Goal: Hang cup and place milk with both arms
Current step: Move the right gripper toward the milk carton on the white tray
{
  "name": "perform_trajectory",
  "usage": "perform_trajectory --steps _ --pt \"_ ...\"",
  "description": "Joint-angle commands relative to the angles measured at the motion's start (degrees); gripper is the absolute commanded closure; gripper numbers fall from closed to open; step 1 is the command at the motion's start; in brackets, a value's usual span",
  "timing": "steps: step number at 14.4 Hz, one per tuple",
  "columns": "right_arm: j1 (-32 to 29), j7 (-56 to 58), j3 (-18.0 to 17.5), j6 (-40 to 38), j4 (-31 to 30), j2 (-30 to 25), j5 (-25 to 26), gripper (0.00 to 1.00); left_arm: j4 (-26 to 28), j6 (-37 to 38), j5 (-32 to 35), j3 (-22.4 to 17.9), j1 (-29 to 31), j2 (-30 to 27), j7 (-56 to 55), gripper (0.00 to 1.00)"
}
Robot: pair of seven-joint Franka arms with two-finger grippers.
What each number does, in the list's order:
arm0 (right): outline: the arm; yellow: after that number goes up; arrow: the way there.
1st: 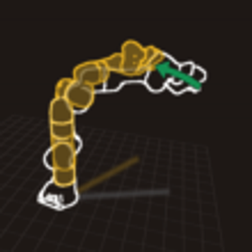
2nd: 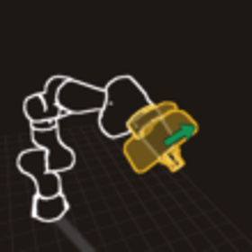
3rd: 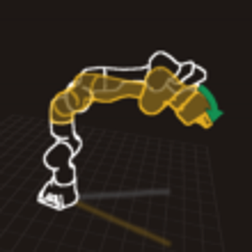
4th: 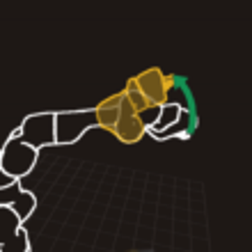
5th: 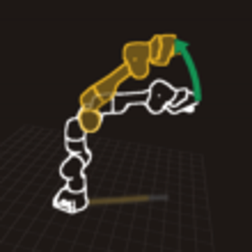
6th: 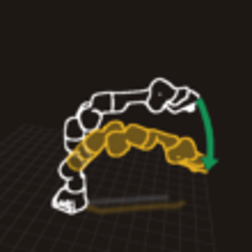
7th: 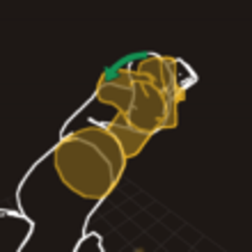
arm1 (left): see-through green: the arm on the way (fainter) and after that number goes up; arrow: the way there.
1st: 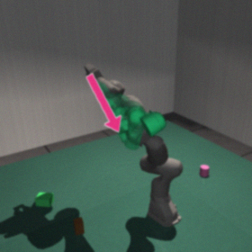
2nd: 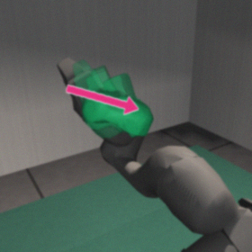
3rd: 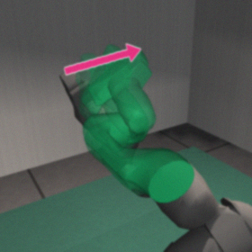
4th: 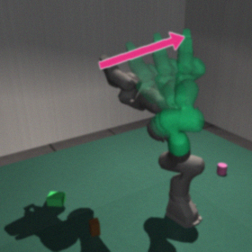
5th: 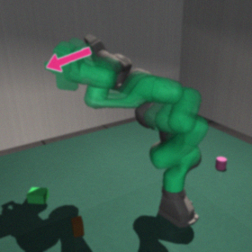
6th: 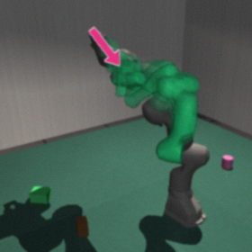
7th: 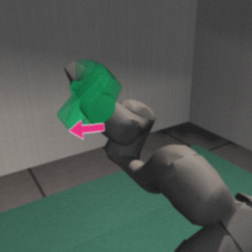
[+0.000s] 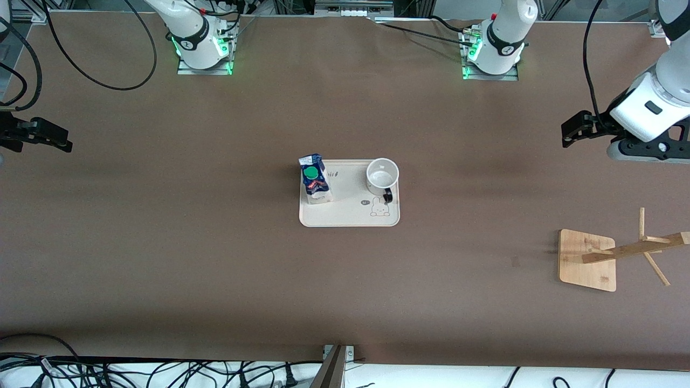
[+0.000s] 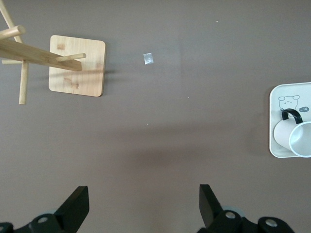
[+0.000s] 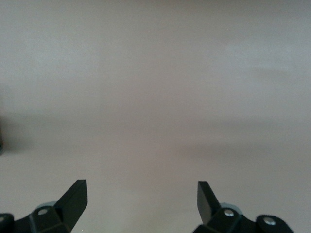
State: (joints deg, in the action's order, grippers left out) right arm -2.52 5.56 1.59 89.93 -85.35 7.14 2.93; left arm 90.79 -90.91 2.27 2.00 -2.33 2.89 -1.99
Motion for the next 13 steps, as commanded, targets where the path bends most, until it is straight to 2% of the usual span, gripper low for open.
perform_trajectory --steps 1,11,13 --pt "-0.3 1.3 -0.1 -0.4 1.6 0.8 0.6 0.0 -2.1 1.4 1.1 -0.1 0.6 1.0 0.3 0.0" --pt "0.0 0.2 -0.1 -0.5 1.3 0.9 0.1 0.0 -2.3 2.3 0.4 0.0 2.9 0.4 1.0 0.0" --pt "-0.2 0.8 -0.1 -0.7 1.4 2.8 -0.1 0.0 -2.3 2.3 0.4 0.1 2.9 0.4 1.0 0.0"
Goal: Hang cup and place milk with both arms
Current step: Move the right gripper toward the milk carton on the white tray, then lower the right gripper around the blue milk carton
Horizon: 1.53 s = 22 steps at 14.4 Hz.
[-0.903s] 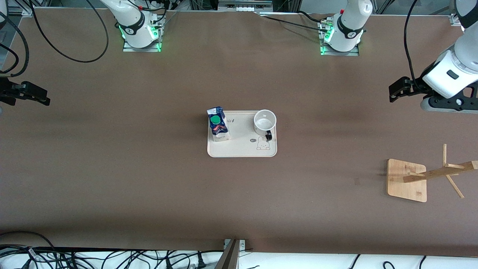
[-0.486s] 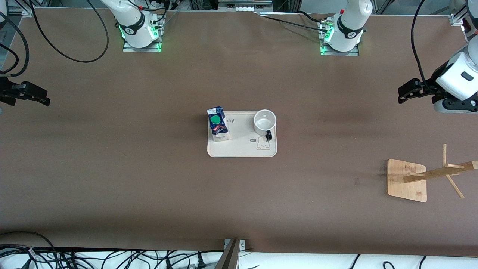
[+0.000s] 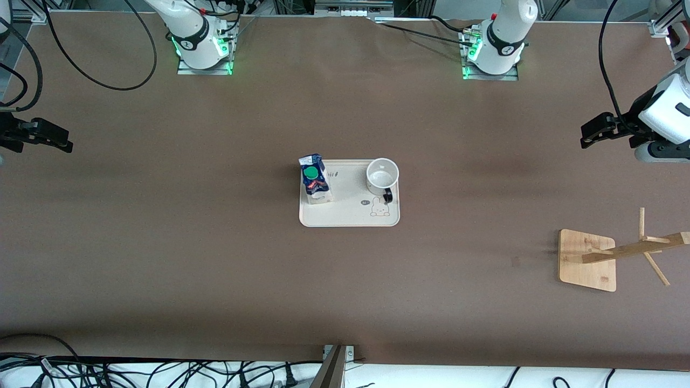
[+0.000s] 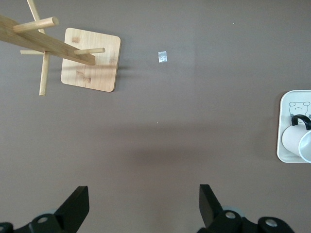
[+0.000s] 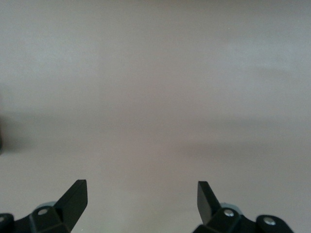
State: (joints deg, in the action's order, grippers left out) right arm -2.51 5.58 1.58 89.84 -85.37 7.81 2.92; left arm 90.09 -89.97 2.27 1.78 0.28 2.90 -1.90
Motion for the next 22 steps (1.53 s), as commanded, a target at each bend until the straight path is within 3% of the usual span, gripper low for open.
perform_trajectory --steps 1,7,13,22 --pt "-0.1 0.7 -0.1 -0.6 1.3 2.2 -0.1 0.0 -1.6 1.5 0.4 0.2 0.3 0.4 0.9 0.0" --pt "1.0 0.8 -1.0 -0.7 1.1 4.2 -0.4 0.0 -1.6 1.5 0.4 0.2 0.3 0.4 0.9 0.0" --pt "6.3 0.0 -1.2 -0.7 1.1 6.3 -0.6 0.0 -1.6 1.5 0.4 0.2 0.3 0.4 0.9 0.0" --pt "15.1 -7.1 -1.4 0.6 1.1 10.8 -9.2 0.0 -1.6 1.5 0.4 0.2 0.3 0.4 0.8 0.0"
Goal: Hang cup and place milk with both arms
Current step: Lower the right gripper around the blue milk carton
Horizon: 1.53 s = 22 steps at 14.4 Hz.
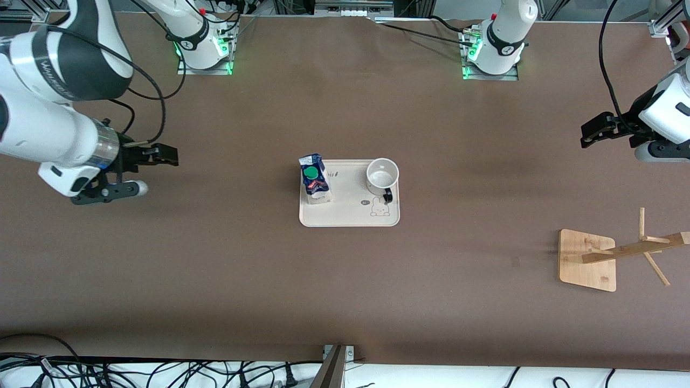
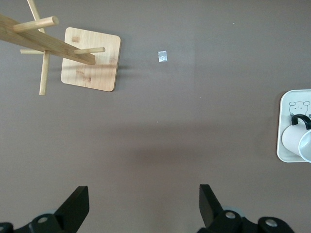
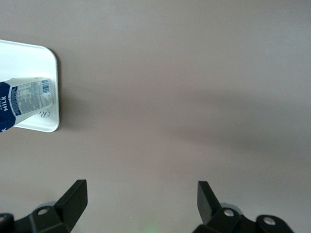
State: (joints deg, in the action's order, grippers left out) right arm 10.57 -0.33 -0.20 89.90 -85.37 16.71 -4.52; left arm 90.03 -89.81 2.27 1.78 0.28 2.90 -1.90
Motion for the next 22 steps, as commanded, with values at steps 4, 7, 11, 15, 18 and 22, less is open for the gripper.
perform_trajectory --steps 4,7,11,15,18,22 --pt "7.0 -6.6 0.4 5.4 1.1 4.6 -7.0 0.0 -1.5 1.3 0.3 0.2 0.3 0.4 0.8 0.0" --pt "9.9 -13.5 0.4 6.5 1.3 5.6 -7.2 0.0 -1.5 1.3 0.4 0.2 0.3 0.4 0.8 0.0" --pt "11.3 -13.6 0.4 8.2 1.1 6.4 -7.4 0.0 -1.5 1.3 0.4 0.2 0.3 0.4 0.8 0.0" --pt "15.4 -20.0 0.4 10.0 1.2 7.0 -7.9 0.0 -1.5 1.3 0.3 0.2 0.3 0.4 0.8 0.0" --pt "18.5 -27.9 0.4 12.7 1.0 7.9 -10.9 0.0 -1.5 1.4 0.3 0.2 0.3 0.4 0.8 0.0" --pt "20.5 -33.1 0.5 17.0 1.3 10.4 -10.8 0.0 -1.5 1.4 0.4 0.2 0.3 0.4 0.8 0.0"
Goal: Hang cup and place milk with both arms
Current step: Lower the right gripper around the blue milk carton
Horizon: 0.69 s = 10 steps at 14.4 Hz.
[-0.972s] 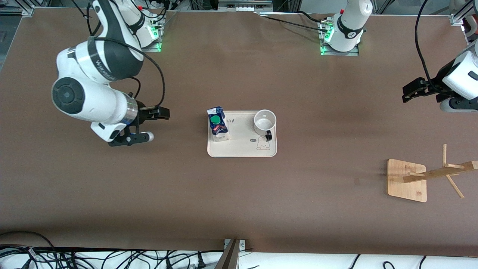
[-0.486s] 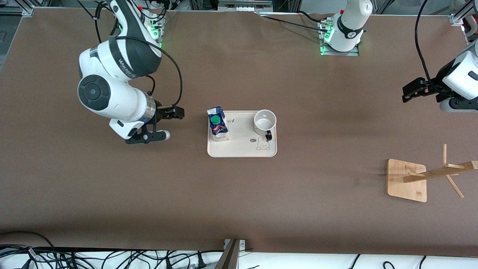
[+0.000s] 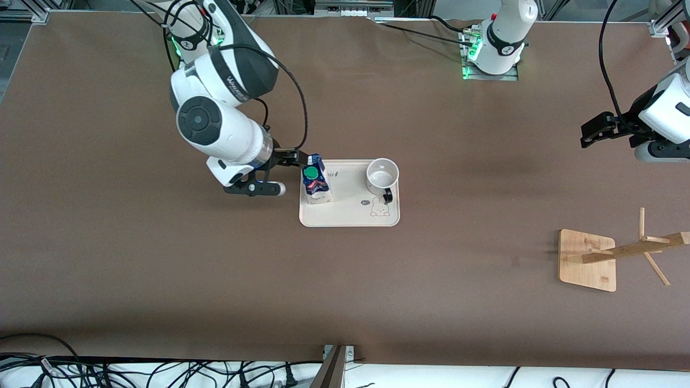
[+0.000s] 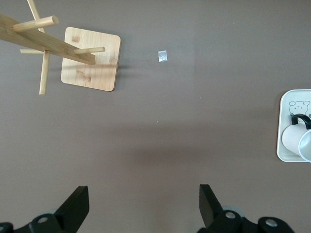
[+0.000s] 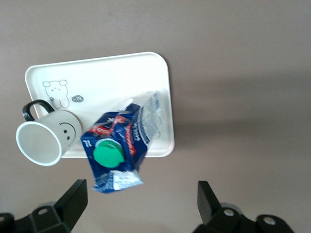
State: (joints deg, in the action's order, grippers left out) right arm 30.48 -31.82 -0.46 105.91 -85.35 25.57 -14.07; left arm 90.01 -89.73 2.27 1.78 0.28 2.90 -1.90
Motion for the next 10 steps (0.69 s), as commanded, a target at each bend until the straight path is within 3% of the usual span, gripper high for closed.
perform_trajectory --steps 1,6,10 --pt "1.5 -1.7 0.7 1.5 1.2 1.9 -0.6 0.0 -1.5 1.3 0.3 0.2 0.3 0.4 0.8 0.0" --pt "4.7 -1.4 0.7 9.1 1.1 5.4 0.9 0.0 -1.5 1.3 0.3 0.2 0.3 0.4 0.8 0.0" --pt "4.6 2.1 0.8 9.1 1.1 6.1 1.2 0.0 -1.5 1.3 0.3 0.2 0.3 0.4 0.8 0.0"
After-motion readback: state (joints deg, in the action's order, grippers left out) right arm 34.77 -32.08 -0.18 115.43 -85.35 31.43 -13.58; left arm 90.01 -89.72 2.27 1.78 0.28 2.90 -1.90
